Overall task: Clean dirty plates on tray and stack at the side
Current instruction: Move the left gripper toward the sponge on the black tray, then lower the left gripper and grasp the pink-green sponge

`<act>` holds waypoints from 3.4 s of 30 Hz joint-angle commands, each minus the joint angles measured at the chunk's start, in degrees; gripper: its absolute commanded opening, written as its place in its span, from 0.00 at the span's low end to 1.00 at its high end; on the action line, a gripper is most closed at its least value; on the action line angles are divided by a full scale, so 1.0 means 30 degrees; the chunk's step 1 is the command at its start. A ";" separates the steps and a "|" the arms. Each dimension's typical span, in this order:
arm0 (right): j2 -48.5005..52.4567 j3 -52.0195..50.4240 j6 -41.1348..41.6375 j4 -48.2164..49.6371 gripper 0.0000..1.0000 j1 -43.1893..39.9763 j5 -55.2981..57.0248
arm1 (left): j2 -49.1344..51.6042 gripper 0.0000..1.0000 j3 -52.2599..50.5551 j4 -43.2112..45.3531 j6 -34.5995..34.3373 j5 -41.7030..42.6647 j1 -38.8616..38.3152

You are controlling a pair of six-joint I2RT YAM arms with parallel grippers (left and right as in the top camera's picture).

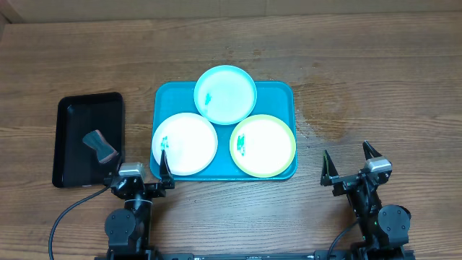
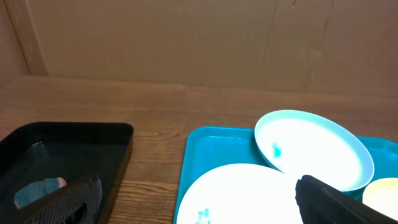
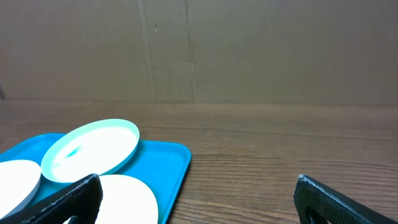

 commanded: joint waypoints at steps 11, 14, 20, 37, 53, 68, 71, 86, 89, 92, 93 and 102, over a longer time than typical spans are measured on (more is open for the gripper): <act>-0.0204 -0.0197 0.0015 0.0109 1.00 -0.0036 0.0175 | -0.0204 0.99 -0.0066 0.0022 0.0474 0.0211 0.0102; -0.0204 -0.0197 0.0015 0.0109 1.00 -0.0036 0.0175 | -0.0204 1.00 -0.0066 0.0022 0.0474 0.0211 0.0102; -0.0204 -0.0197 0.0015 0.0109 1.00 -0.0036 0.0175 | -0.0204 1.00 -0.0066 0.0022 0.0474 0.0211 0.0102; -0.0204 -0.0197 0.0015 0.0109 1.00 -0.0036 0.0175 | -0.0204 0.99 -0.0066 0.0022 0.0474 0.0211 0.0102; -0.0204 -0.0197 0.0015 0.0109 1.00 -0.0036 0.0175 | -0.0204 1.00 -0.0066 0.5916 -0.6033 0.5821 0.0051; -0.0204 -0.0197 0.0015 0.0109 1.00 -0.0036 0.0175 | 0.3541 1.00 0.7526 0.6273 -0.1384 -0.0772 0.0073; -0.0204 -0.0197 0.0015 0.0109 1.00 -0.0036 0.0175 | 0.8043 1.00 1.1533 0.0685 -0.0758 -0.0940 0.0109; -0.0204 -0.0197 0.0015 0.0109 1.00 -0.0036 0.0175 | 2.1187 0.99 2.2156 -0.9457 -0.1814 -0.2251 0.4167; -0.0204 -0.0197 0.0015 0.0109 1.00 -0.0036 0.0175 | 2.2156 0.99 2.2141 -1.1242 -0.1807 -0.2361 0.5093; -0.0204 -0.0197 0.0015 0.0109 1.00 -0.0036 0.0175 | 2.3278 1.00 2.2141 -1.2509 -0.1814 -0.2222 0.5996; -0.0204 -0.0197 0.0015 0.0109 1.00 -0.0036 0.0175 | 2.3642 0.99 2.2141 -1.2932 -0.1829 -0.2200 0.6266; -0.0204 -0.0197 0.0015 0.0109 1.00 -0.0036 0.0175 | 2.7511 1.00 2.2134 -1.4389 -0.1960 -0.1166 0.8670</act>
